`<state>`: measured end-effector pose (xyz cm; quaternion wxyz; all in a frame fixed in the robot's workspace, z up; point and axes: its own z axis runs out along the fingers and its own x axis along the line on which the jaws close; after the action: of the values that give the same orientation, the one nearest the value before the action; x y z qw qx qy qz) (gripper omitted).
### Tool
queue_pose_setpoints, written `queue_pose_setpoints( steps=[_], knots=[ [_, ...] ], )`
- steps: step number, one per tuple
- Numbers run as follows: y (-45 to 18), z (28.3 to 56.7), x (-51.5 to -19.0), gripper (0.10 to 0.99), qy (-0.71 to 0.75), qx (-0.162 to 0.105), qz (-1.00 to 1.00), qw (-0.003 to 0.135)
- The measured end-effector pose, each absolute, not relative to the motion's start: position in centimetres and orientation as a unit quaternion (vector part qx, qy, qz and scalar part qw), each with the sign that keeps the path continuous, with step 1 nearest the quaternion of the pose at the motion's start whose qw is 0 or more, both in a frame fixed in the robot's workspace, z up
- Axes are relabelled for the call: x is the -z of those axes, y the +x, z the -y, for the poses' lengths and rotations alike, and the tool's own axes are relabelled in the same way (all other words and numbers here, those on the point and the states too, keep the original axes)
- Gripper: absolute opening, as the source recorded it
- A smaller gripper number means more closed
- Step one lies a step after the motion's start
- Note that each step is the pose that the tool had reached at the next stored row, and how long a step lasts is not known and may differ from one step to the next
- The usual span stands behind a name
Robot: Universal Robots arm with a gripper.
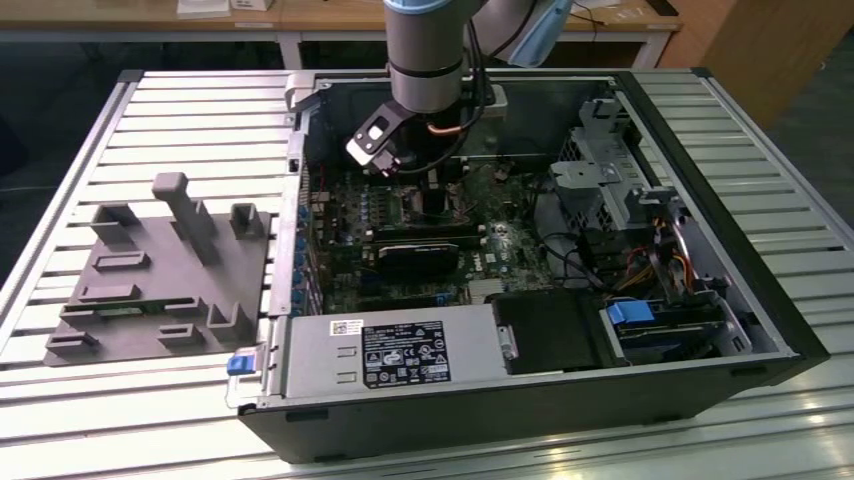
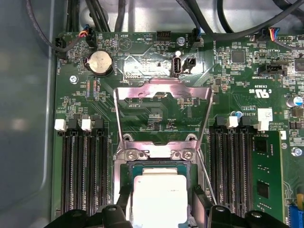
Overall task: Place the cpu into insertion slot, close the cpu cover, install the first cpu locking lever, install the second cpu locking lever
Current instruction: 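Place the cpu into insertion slot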
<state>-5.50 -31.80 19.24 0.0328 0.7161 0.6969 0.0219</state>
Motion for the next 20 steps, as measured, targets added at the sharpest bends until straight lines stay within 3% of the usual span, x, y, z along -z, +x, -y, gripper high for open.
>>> queue_pose_setpoints(
  steps=[20],
  knots=[
    [-5.5,31.8,-20.6,0.608,0.716,-0.021,-0.697,0.034]
  ],
)
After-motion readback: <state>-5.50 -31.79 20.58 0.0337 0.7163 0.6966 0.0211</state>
